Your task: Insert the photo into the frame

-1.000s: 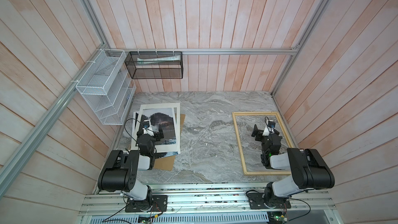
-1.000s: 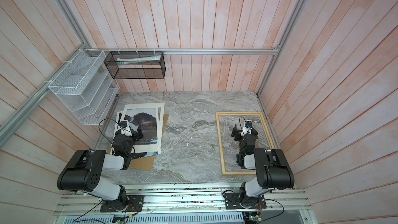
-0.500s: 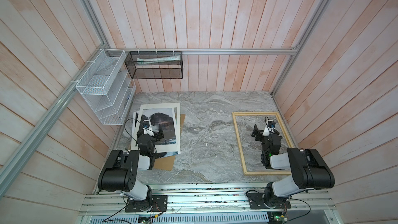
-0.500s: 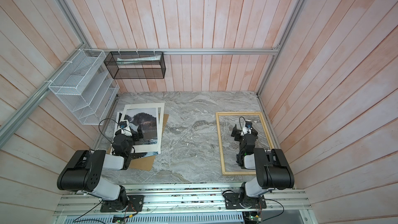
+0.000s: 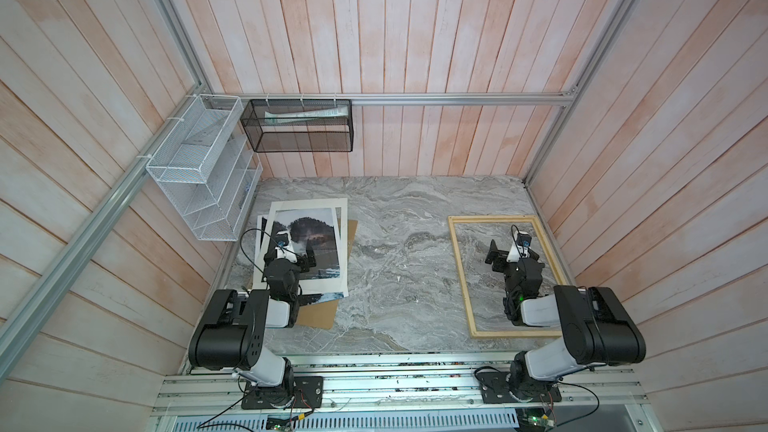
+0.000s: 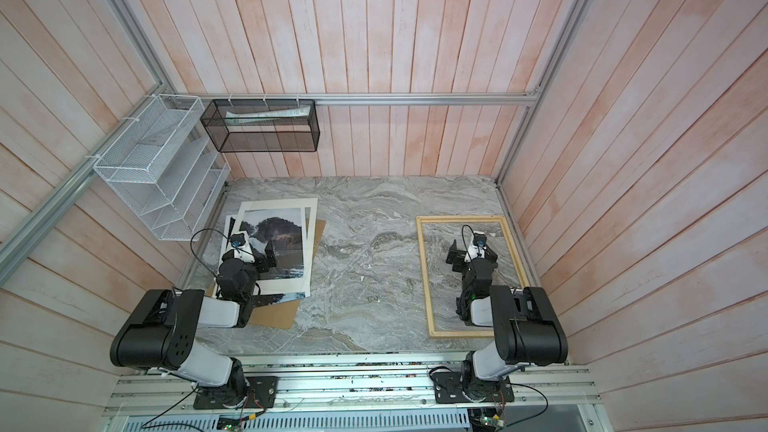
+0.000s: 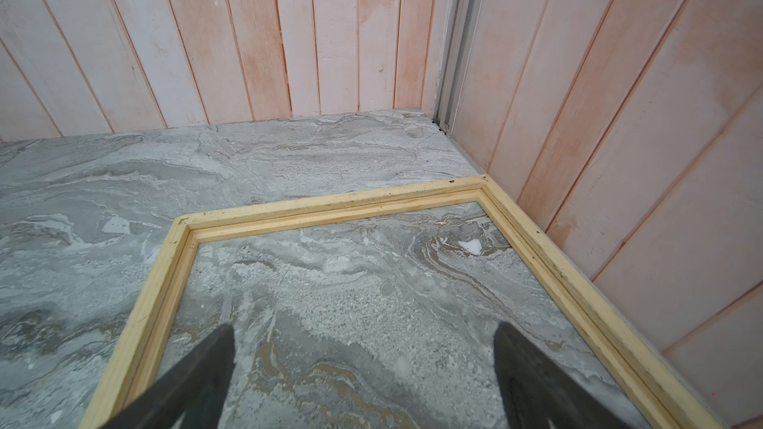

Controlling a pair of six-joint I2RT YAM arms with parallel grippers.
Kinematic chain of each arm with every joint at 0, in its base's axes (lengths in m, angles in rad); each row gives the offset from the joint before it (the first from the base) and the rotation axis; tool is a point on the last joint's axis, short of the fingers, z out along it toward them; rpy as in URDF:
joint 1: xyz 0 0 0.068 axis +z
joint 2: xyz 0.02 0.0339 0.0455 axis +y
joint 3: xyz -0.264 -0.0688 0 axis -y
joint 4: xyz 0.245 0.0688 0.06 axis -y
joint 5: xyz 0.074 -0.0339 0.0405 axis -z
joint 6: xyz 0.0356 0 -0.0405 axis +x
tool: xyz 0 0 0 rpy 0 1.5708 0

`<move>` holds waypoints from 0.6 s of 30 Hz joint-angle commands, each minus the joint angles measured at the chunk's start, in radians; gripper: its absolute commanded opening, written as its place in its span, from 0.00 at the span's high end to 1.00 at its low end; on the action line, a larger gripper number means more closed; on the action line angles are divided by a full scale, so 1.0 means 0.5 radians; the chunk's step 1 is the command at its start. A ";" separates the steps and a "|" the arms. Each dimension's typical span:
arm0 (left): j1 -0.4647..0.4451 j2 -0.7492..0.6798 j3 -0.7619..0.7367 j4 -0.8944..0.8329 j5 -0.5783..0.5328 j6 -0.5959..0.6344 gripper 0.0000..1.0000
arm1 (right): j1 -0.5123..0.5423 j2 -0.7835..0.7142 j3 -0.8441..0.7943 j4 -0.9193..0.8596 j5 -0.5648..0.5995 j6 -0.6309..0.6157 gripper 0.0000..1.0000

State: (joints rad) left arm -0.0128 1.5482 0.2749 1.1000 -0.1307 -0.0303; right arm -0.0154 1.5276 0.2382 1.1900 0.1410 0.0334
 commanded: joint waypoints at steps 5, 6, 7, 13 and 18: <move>0.013 -0.013 0.021 0.040 0.004 -0.013 0.00 | -0.003 -0.019 0.002 0.045 0.009 0.025 0.02; 0.013 -0.013 0.018 0.041 0.004 -0.013 0.00 | -0.003 -0.018 0.003 0.044 0.011 0.028 0.02; 0.013 -0.013 0.017 0.044 0.001 -0.013 0.00 | -0.003 -0.019 0.003 0.039 0.011 0.028 0.02; -0.075 -0.169 0.080 -0.138 -0.189 0.047 0.00 | 0.009 -0.220 0.091 -0.214 0.352 0.142 0.02; -0.179 -0.556 0.489 -1.104 -0.150 -0.018 0.00 | 0.010 -0.705 0.406 -1.071 0.386 0.303 0.02</move>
State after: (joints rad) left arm -0.0864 1.3594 0.4347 0.7700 -0.2070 -0.0261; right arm -0.0143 1.2572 0.3595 0.8791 0.2741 0.1059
